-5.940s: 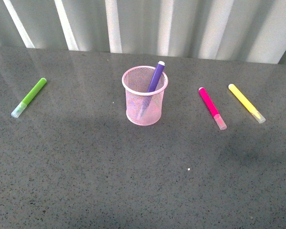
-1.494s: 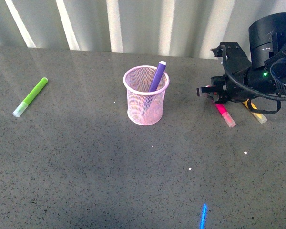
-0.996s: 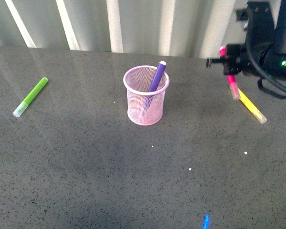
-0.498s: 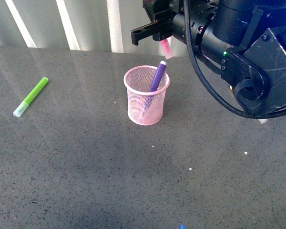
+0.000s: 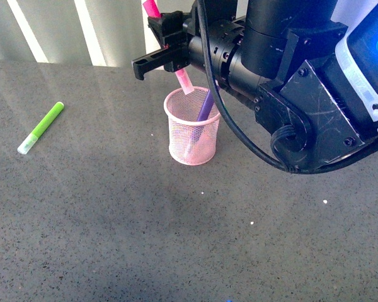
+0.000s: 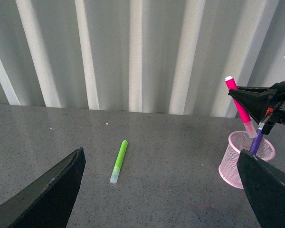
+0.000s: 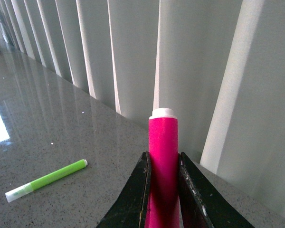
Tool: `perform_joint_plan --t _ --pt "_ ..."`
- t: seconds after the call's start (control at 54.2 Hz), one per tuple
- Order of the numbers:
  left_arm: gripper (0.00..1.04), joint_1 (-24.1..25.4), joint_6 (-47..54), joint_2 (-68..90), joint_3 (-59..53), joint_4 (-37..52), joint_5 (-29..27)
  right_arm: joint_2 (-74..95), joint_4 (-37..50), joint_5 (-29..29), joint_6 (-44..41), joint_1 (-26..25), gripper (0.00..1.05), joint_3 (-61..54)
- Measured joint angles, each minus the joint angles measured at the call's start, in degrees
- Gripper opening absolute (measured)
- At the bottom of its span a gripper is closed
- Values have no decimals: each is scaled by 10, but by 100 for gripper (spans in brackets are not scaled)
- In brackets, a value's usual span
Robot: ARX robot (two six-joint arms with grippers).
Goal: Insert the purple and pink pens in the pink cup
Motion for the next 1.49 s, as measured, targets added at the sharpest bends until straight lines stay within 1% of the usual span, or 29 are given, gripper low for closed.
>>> perform_joint_plan --t 0.24,0.517,0.535,0.572,0.664,0.793,0.904,0.941,0.996,1.051,1.125,1.162,1.181,1.254,1.365,1.457,1.494 --pt "98 0 0 0 0 0 0 2 13 -2 9 -12 12 -14" --pt "98 0 0 0 0 0 0 11 15 -2 12 -13 12 -18" --pt "98 0 0 0 0 0 0 11 15 -3 11 -13 14 -18" --pt "98 0 0 0 0 0 0 11 15 -3 12 -13 21 -18" --pt "98 0 0 0 0 0 0 12 16 -2 12 -13 44 -18" --pt "98 0 0 0 0 0 0 12 17 2 12 -14 71 -19" --pt "98 0 0 0 0 0 0 12 21 9 13 -16 87 -23" --pt "98 0 0 0 0 0 0 10 23 13 14 -18 94 -27" --pt "98 0 0 0 0 0 0 1 24 22 18 -21 100 -37" --pt "98 0 0 0 0 0 0 -30 21 50 16 -29 97 -57" --pt "98 0 0 0 0 0 0 -69 12 86 12 -38 98 -76" --pt "98 0 0 0 0 0 0 -104 10 119 12 -48 98 -94" --pt "98 0 0 0 0 0 0 -113 10 126 13 -50 98 -100" --pt "98 0 0 0 0 0 0 -192 -1 163 21 -75 98 -148" --pt "98 0 0 0 0 0 0 -341 -7 172 13 -126 98 -260" --pt "98 0 0 0 0 0 0 -515 -69 146 1 -190 98 -381" --pt "98 0 0 0 0 0 0 -558 -89 129 1 -208 98 -405"
